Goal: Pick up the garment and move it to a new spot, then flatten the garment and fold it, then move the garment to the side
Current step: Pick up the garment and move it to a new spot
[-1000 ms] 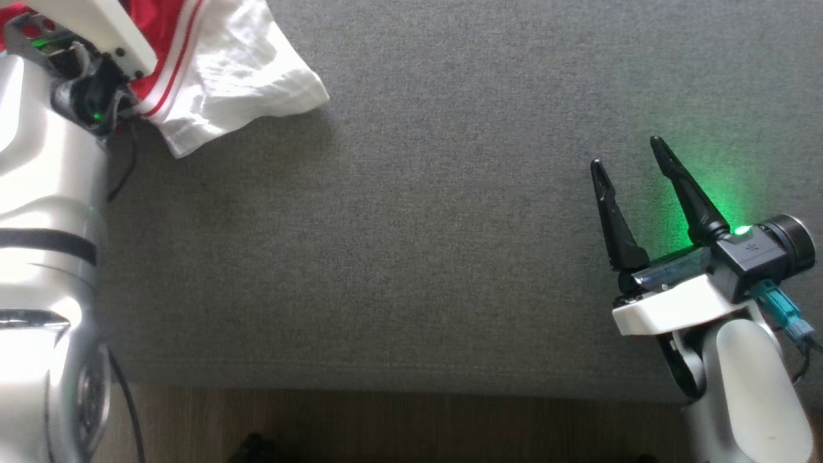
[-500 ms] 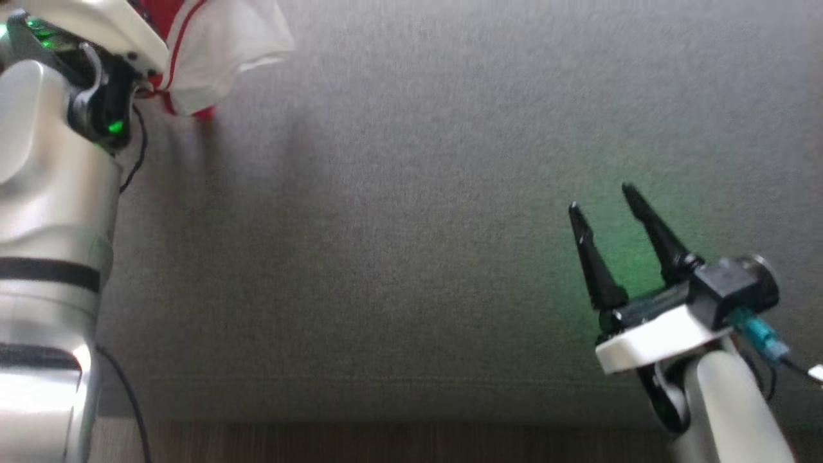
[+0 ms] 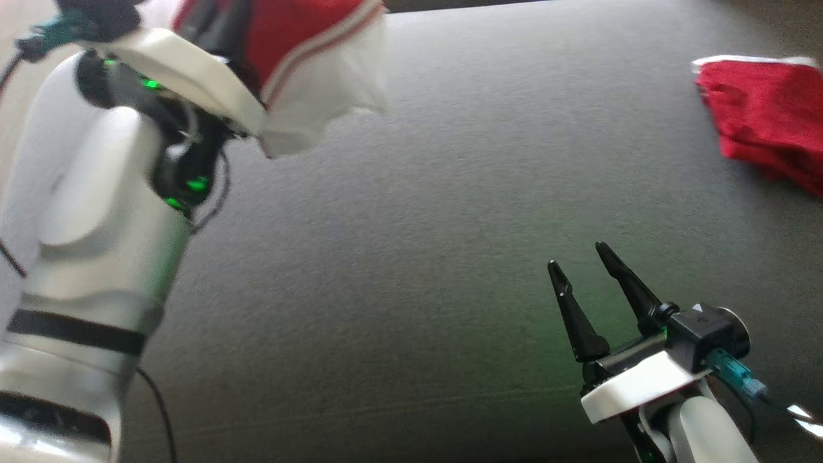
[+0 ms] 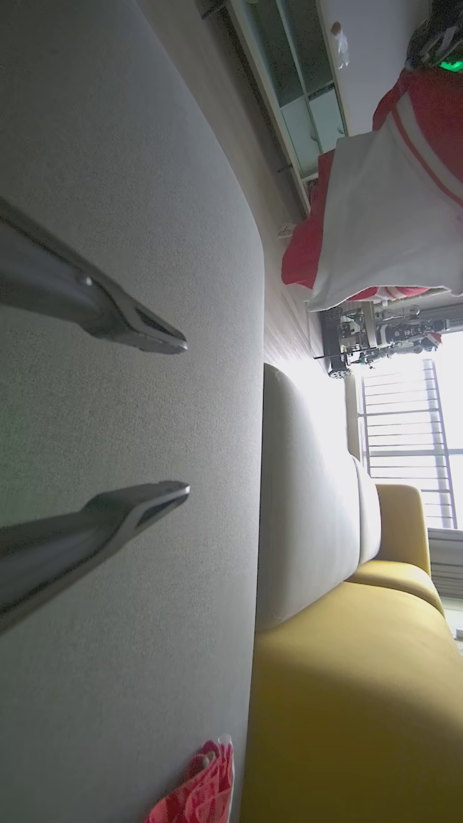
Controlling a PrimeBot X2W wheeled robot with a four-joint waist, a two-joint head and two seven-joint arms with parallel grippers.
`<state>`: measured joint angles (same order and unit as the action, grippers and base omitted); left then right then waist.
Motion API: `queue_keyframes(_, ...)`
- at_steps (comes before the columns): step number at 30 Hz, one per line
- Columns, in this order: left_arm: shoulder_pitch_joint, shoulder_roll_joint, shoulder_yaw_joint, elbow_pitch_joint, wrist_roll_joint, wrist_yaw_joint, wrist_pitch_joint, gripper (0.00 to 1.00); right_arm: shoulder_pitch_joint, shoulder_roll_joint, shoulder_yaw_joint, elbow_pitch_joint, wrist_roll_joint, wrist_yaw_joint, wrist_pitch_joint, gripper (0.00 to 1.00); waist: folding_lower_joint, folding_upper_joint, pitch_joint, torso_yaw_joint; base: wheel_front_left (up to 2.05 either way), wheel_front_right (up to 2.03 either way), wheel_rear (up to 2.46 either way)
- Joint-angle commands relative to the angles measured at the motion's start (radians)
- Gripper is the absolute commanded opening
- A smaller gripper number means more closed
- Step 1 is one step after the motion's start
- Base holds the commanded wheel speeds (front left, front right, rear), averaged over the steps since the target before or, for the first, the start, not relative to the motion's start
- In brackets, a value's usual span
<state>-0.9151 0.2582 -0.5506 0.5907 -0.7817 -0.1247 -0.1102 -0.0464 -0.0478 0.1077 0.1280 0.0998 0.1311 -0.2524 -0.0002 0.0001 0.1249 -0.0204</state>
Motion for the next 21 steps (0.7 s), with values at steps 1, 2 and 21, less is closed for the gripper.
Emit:
queue_keyframes(1,-0.034,0.032,0.007,-0.065,-0.01,-0.006,0.006,0.0,-0.014,-0.002,0.029,-0.035,0.01,0.0,-0.009,1.0,0.0002,-0.0001,-0.019,-0.054,0.0,0.0,0.0)
queue_keyframes(2,-0.029,0.027,-0.008,-0.086,-0.012,-0.006,0.007,0.0,-0.015,-0.002,0.03,-0.037,0.012,0.0,-0.009,1.0,0.0002,-0.0001,-0.015,-0.069,0.0,0.0,0.0)
queue_keyframes(21,0.001,-0.015,-0.381,-0.001,0.192,-0.006,-0.09,0.0,-0.075,-0.002,0.031,-0.089,0.066,0.0,-0.009,1.0,0.0002,-0.0001,0.211,-0.288,0.0,0.0,0.0)
